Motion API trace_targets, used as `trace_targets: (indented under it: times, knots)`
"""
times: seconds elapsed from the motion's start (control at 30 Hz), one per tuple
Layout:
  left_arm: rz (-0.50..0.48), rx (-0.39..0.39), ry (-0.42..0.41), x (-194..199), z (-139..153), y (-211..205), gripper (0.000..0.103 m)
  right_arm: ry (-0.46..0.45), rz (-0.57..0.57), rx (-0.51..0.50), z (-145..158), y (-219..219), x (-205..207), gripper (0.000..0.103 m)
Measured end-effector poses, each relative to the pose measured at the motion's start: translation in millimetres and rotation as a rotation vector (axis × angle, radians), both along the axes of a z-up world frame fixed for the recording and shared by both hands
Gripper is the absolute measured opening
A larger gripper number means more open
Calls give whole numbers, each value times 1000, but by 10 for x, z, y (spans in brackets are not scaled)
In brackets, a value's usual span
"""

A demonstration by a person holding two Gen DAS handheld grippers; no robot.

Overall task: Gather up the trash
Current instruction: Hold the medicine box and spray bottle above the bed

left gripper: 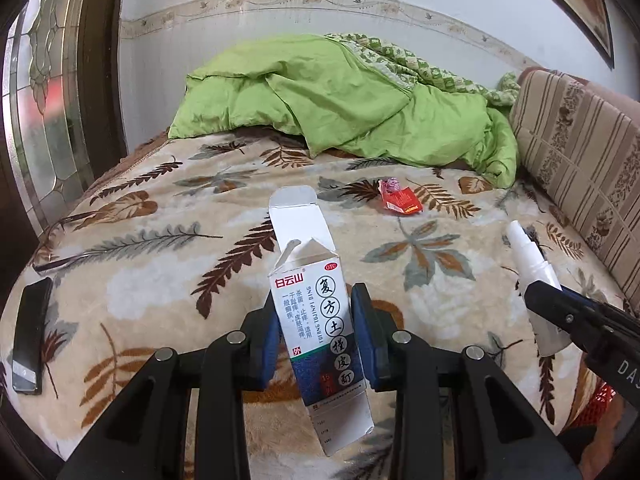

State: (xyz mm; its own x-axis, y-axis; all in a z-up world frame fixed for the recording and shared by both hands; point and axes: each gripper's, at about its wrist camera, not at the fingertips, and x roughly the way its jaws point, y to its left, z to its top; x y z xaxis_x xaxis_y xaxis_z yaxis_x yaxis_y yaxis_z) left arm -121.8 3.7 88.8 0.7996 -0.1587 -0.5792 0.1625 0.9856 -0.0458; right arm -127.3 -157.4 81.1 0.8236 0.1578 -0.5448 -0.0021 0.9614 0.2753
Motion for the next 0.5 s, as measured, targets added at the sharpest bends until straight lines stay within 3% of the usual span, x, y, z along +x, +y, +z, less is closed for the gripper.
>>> trace_targets:
  times: [0.5]
  knots:
    - [3, 44, -8, 47, -55, -65, 32, 22, 0, 6, -37, 11, 61, 32]
